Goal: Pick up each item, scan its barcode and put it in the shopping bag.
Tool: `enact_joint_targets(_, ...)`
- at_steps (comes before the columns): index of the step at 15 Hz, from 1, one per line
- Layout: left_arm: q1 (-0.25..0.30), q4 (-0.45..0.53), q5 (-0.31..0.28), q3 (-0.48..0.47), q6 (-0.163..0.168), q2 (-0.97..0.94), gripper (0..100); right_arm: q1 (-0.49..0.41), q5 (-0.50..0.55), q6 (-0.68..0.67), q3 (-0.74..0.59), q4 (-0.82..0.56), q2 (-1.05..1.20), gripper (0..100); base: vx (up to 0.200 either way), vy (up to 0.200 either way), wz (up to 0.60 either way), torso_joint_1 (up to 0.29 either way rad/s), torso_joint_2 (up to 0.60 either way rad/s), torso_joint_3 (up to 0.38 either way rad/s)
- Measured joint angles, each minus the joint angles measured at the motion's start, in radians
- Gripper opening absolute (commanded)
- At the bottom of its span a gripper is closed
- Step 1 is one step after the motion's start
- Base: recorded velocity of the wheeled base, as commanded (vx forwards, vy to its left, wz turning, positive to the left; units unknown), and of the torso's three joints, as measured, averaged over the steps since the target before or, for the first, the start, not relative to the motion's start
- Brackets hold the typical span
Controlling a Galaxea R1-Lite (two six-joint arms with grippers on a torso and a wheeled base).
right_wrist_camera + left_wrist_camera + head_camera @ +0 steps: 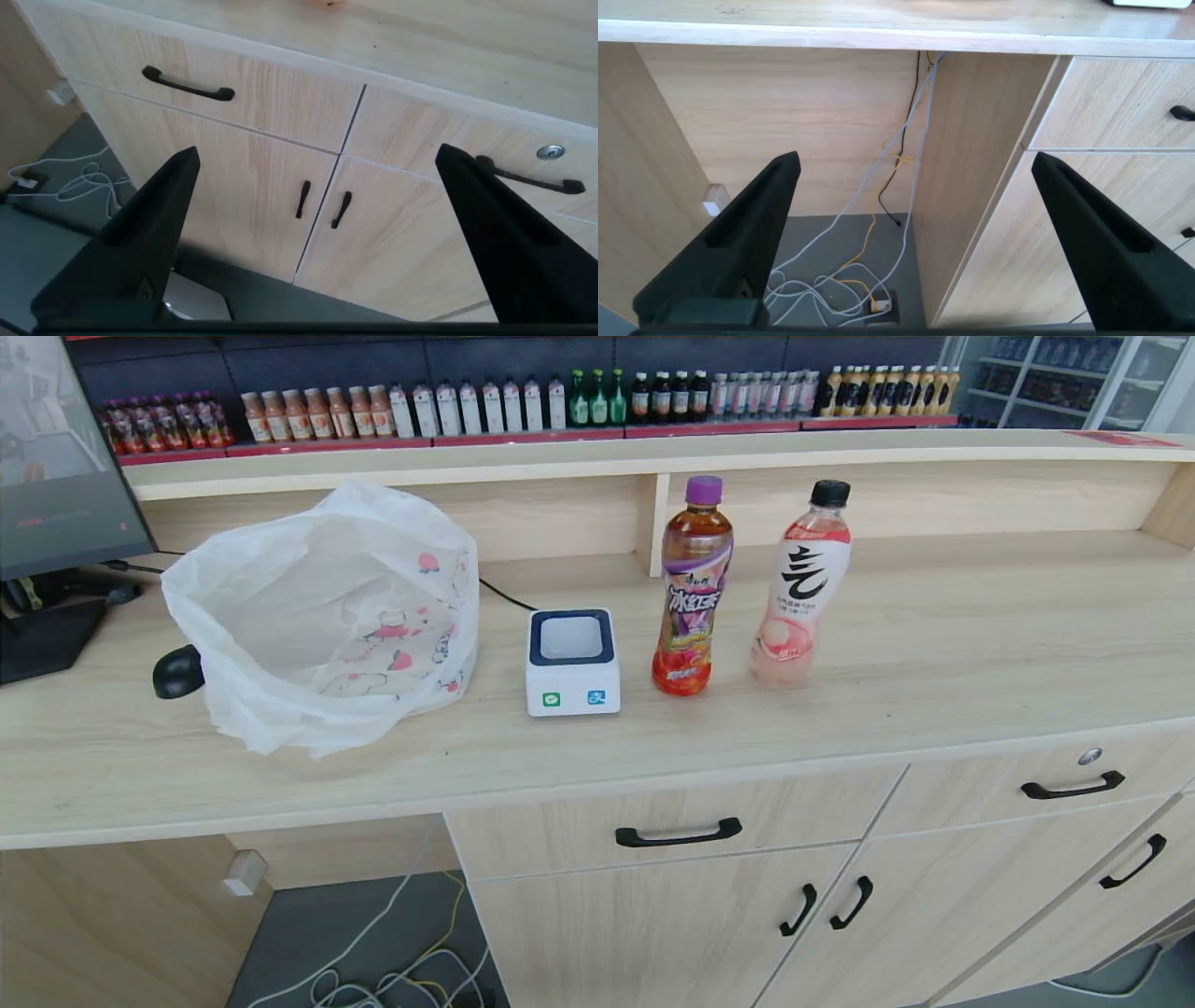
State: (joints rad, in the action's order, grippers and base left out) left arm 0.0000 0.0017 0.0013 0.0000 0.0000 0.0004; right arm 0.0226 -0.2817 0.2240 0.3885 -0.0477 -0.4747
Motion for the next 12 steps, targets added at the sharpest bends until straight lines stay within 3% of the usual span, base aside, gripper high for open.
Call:
enact_joint_targets(6,0.0,0.0,0.0,0.0,0.0,0.0,100,0.115,0.003,0.06,0.029,0.18,-0.231,100,0.0,0.0,0.0,0.0,0.0,0.0)
enact_joint_targets(12,0.0,0.0,0.0,0.0,0.0,0.0,100,0.206,0.006,0.093,0.046,0.444,-0.504,100,0.0,0.0,0.0,0.0,0.0,0.0)
